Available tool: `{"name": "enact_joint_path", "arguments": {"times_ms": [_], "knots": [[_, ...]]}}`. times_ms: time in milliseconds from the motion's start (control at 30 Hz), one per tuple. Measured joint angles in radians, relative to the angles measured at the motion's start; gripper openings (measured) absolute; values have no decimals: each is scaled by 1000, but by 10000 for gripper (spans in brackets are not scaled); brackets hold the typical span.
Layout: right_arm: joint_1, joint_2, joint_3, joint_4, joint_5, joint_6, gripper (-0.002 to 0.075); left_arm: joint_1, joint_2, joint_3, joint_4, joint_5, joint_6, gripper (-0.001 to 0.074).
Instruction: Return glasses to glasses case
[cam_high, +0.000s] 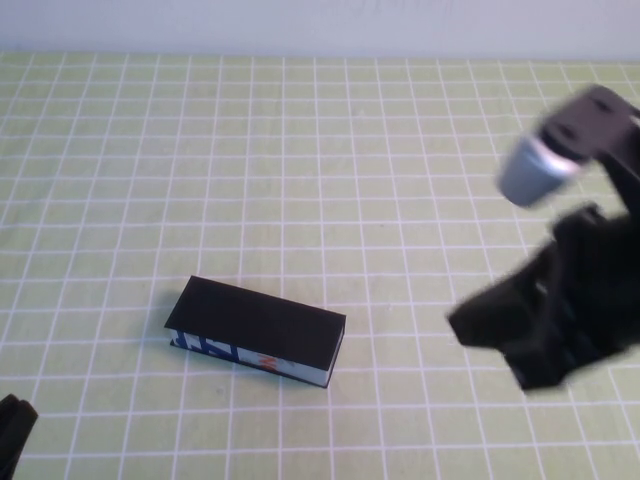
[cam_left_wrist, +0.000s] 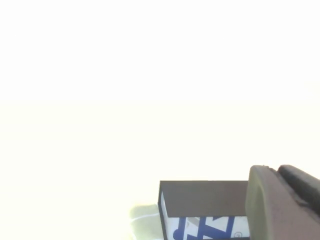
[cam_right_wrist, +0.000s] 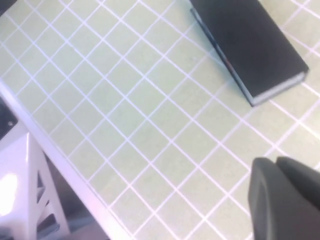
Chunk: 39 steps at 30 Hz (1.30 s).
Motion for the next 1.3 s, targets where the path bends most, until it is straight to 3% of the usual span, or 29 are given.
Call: {"name": "enact_joint_path", "arguments": {"times_ms": [333, 533, 900, 1000, 1100, 1300], "knots": [[0, -389, 425, 0, -331, 23, -11, 0, 0, 0, 0, 12, 0, -2], [0, -476, 642, 123, -449, 23, -11, 0, 0, 0, 0, 14, 0, -2], [0, -478, 725, 121, -471, 23, -11, 0, 0, 0, 0, 14, 0, -2], [-6, -495, 736, 51, -494, 23, -11, 0, 0, 0, 0, 16, 0, -2], [-85, -556, 784, -42, -585, 23, -11, 0, 0, 0, 0, 16, 0, -2], [-359, -802, 992, -104, -855, -6, -11, 0, 0, 0, 0, 16, -1, -2]]}}
